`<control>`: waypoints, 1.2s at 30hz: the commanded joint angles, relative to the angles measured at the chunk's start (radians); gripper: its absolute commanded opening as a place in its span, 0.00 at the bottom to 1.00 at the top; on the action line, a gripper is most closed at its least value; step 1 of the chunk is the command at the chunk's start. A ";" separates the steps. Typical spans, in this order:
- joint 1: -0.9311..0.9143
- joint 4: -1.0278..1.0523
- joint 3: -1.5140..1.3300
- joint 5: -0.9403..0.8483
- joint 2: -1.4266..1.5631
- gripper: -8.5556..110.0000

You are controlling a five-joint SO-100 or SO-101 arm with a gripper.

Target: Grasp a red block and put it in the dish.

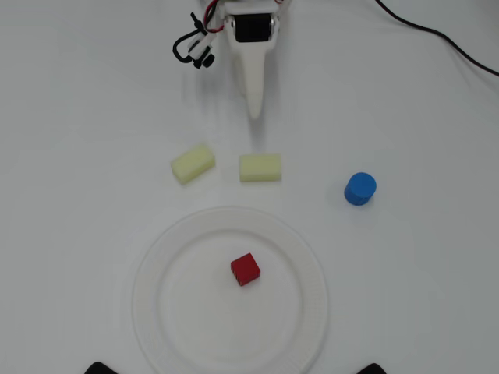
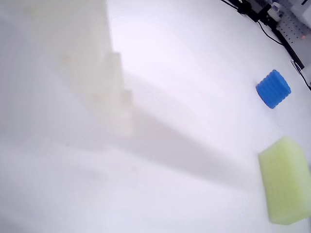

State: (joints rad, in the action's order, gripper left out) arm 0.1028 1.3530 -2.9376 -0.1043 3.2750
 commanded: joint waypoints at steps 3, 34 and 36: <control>-0.008 0.041 -0.057 -0.011 0.173 0.35; 0.002 0.040 -0.227 0.012 0.175 0.07; 0.005 0.041 -0.227 0.012 0.175 0.07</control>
State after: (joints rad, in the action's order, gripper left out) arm 0.1028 1.3484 -3.0618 -0.0828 3.2766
